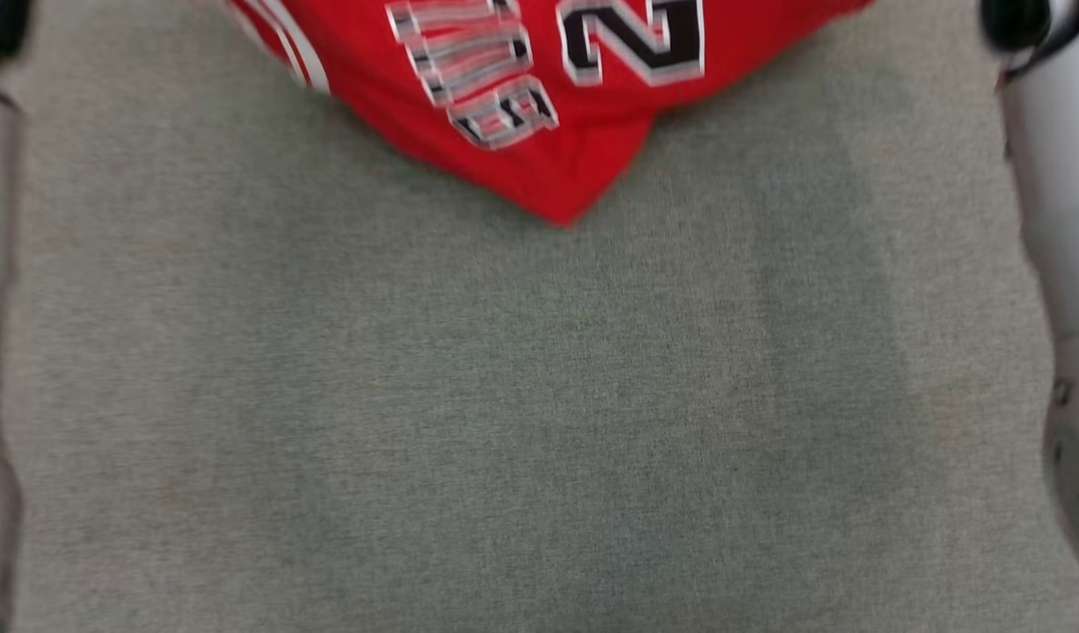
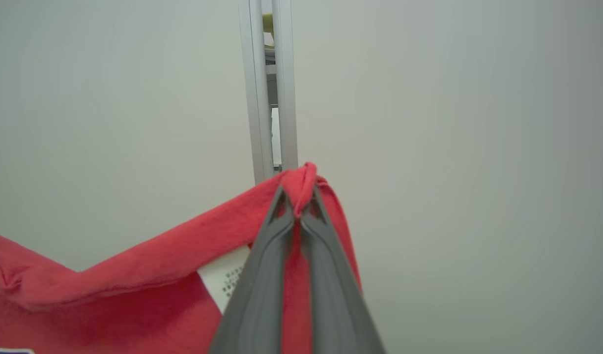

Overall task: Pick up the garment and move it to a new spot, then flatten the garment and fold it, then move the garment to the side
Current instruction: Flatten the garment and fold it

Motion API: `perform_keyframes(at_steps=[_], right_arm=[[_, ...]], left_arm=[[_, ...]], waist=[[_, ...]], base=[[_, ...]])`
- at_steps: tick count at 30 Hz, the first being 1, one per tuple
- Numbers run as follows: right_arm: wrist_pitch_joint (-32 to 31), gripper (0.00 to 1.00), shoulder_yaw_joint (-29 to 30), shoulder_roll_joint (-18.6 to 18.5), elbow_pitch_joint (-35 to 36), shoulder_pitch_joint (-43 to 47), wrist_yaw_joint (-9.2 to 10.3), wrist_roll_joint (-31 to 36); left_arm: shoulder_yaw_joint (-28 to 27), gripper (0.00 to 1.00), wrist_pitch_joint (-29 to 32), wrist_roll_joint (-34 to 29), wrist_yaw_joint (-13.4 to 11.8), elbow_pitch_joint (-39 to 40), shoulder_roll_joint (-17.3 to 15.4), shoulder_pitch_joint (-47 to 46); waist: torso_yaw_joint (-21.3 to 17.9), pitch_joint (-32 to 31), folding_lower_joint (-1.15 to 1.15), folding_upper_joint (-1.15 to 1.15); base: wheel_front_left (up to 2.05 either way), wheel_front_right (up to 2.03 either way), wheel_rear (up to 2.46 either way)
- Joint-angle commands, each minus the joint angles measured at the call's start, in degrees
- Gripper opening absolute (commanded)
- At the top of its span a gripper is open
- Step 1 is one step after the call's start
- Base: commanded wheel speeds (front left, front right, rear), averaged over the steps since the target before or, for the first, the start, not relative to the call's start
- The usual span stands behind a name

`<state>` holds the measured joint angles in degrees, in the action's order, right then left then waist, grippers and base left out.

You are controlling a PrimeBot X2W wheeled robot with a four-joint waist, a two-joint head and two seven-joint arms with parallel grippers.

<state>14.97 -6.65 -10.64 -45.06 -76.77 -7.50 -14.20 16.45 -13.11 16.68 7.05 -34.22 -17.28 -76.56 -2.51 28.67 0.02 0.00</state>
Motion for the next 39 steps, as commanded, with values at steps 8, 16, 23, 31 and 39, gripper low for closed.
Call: perform_keyframes(at_steps=[8, 16, 23, 31, 39], right_arm=[[0.16, 0.0, -0.23, -0.35, -6.03, -16.09, 0.02, 0.37], [0.15, 0.0, -1.35, -1.77, -8.6, -23.12, 0.02, 2.05], [0.15, 0.0, -2.56, -2.17, -6.17, -18.7, 0.02, 1.26], [0.16, 0.0, -2.19, -2.3, 1.65, -3.69, 0.02, -1.03], [0.17, 0.0, -2.08, -1.96, 11.91, 18.76, 0.02, -3.37]], left_arm=[[0.62, 0.0, 0.31, -1.38, 0.14, -6.28, -0.83, -18.15], [2.3, 0.0, -1.15, -2.0, 0.26, -9.22, 1.55, -26.99], [3.4, 0.0, -1.92, -0.78, 0.39, -8.0, 2.57, -22.87], [1.84, 0.0, -2.1, 0.44, -1.03, 1.16, 4.05, -7.06], [-2.2, 0.0, -2.12, 1.41, -3.62, 13.82, 5.3, 17.62]], waist=[[-1.47, 5.1, -0.02, 0.0], [-0.66, 4.59, -0.02, 0.0], [0.56, 6.01, -0.02, 0.0], [2.16, 5.38, -0.02, 0.0], [3.23, 0.1, -0.02, 0.0]], base=[[0.0, 0.0, 0.0], [0.0, 0.0, 0.0], [0.0, 0.0, 0.0], [0.0, 0.0, 0.0], [0.0, 0.0, 0.0]])
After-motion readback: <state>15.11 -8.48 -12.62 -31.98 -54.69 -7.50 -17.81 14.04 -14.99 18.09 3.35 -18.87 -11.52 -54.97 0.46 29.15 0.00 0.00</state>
